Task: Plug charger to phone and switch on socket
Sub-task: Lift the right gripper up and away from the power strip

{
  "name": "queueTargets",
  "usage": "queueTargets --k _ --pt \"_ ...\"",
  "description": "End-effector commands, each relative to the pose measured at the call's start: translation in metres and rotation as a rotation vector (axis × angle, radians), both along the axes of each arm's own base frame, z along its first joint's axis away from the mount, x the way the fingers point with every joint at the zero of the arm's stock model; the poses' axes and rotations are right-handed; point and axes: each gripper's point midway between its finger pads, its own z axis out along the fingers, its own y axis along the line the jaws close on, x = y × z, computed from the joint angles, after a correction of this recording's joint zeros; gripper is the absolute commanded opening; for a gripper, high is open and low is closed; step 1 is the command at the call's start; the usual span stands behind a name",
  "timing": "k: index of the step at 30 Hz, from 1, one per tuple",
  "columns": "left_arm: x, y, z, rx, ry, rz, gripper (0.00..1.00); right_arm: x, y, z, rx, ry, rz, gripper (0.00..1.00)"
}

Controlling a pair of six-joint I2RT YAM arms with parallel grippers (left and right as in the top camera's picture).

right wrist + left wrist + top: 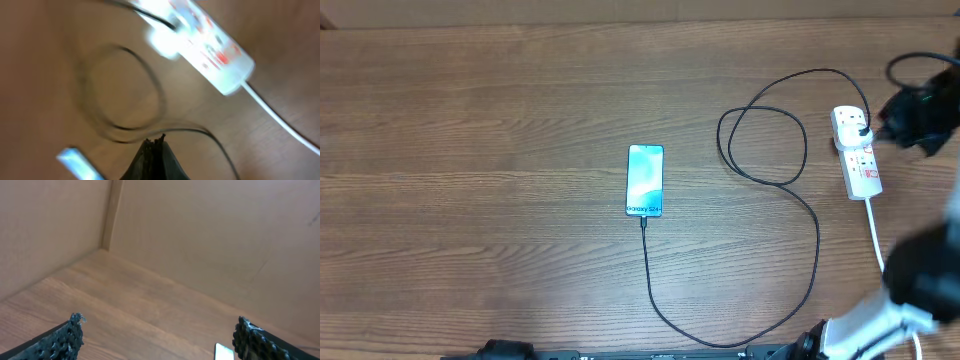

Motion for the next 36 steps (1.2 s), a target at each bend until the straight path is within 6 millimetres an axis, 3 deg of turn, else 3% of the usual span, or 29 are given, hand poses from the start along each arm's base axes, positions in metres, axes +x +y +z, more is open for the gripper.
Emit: queueTargets --k 1,5,8,11,13,17,21,26,30,36 --pt "-0.018 0.001 -0.004 -0.028 -0.061 0.006 1.0 0.0 0.031 0.097 0.063 -0.338 -0.036 0.04" --pt "-0.036 0.002 -0.019 -0.028 -0.067 0.027 1.0 -0.003 0.067 0.226 0.086 -0.831 0.083 0.04" --pt "-0.05 0.002 -0.04 -0.023 -0.027 0.063 1.0 -0.03 0.09 0.319 -0.013 -1.172 0.194 0.04" --pt "-0.063 -0.001 -0.063 -0.017 0.027 0.112 1.0 -0.067 0.108 0.38 -0.123 -1.4 0.264 0.04" --pt "-0.072 -0.003 -0.067 -0.017 0.0 0.145 1.0 -0.087 0.116 0.4 -0.164 -1.478 0.287 0.04" --pt "-0.09 -0.008 -0.071 -0.018 -0.065 0.194 1.0 -0.118 0.129 0.415 -0.21 -1.537 0.31 0.05" --pt "-0.095 -0.01 -0.067 -0.019 -0.087 0.203 1.0 -0.134 0.137 0.41 -0.244 -1.52 0.333 0.05" --pt "-0.094 -0.008 -0.068 -0.019 -0.084 0.193 1.0 -0.168 0.164 0.398 -0.31 -1.512 0.452 0.04" --pt "-0.094 -0.009 -0.068 -0.019 -0.084 0.197 1.0 -0.238 0.191 0.39 -0.385 -1.619 0.514 0.04" --pt "-0.093 -0.01 -0.061 -0.113 -0.144 0.196 1.0 -0.321 0.214 0.385 -0.526 -1.802 0.527 0.04"
